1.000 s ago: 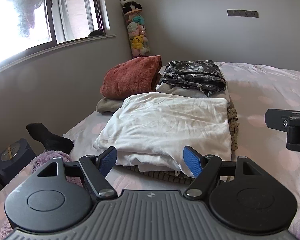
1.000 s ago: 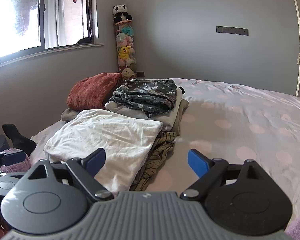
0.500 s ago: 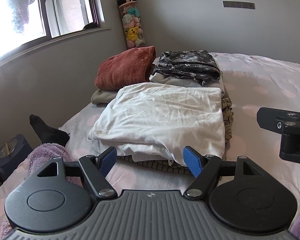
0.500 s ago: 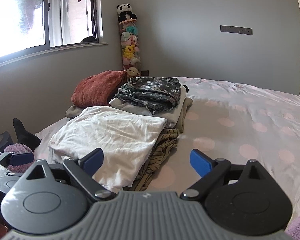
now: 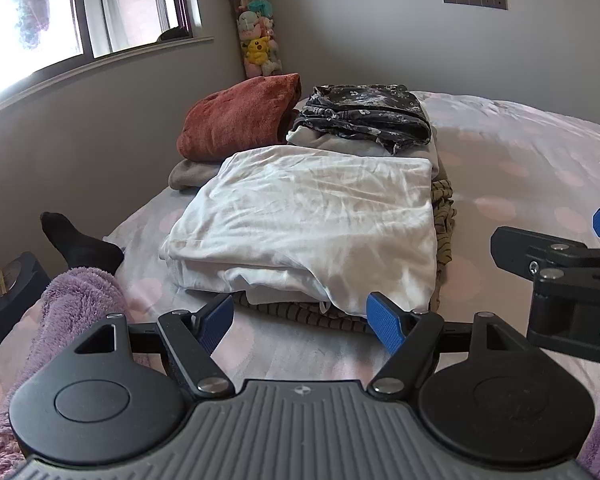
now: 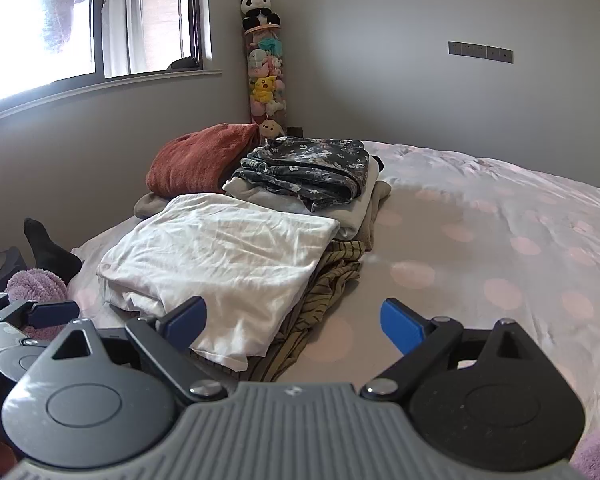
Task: Fold clothes
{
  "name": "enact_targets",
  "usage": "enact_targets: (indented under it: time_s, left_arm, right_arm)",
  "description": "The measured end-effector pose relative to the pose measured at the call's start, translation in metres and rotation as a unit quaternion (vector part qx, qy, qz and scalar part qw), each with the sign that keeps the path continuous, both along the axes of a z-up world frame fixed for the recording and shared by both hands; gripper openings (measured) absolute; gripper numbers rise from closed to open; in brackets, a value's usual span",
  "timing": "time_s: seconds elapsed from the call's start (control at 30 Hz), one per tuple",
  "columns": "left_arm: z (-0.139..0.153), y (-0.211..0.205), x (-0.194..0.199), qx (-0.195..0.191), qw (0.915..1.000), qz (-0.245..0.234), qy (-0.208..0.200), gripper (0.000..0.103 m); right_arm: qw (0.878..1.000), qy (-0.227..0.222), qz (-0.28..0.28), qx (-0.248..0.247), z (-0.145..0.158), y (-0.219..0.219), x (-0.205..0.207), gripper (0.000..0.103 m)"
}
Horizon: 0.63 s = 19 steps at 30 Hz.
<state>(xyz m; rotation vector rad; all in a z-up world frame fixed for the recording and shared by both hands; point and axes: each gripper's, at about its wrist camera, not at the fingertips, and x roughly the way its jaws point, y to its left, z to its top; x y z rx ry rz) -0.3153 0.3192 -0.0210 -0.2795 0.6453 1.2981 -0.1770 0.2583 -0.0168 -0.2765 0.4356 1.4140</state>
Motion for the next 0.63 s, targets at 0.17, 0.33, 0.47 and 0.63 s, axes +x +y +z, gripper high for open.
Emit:
enact_targets:
  time_s: [0.17, 0.33, 0.47, 0.63]
  left_arm:
    - [0.0006, -0.0004, 0.0008, 0.000, 1.0000, 0.000, 0.000, 0.072]
    - [0.0005, -0.0005, 0.0012, -0.002, 1.0000, 0.000, -0.003, 0.072]
    - [0.0006, -0.0011, 0.0007, 0.000, 1.0000, -0.001, -0.005, 0.072]
    - [-0.0002, -0.0003, 0.0006, -0.001, 1.0000, 0.001, -0.005, 0.072]
  right_arm:
    - [1.000, 0.001, -0.002, -0.001, 0.0002, -0.0003, 0.0004, 0.095]
    - [1.000, 0.000, 0.002, -0.001, 0.0005, -0.0005, -0.0001, 0.095]
    - [1.000, -0.001, 0.005, -0.002, 0.0004, -0.0003, -0.0011, 0.095]
    - [1.000, -0.001, 0.006, -0.005, -0.0007, 0.0006, -0.0013, 0.095]
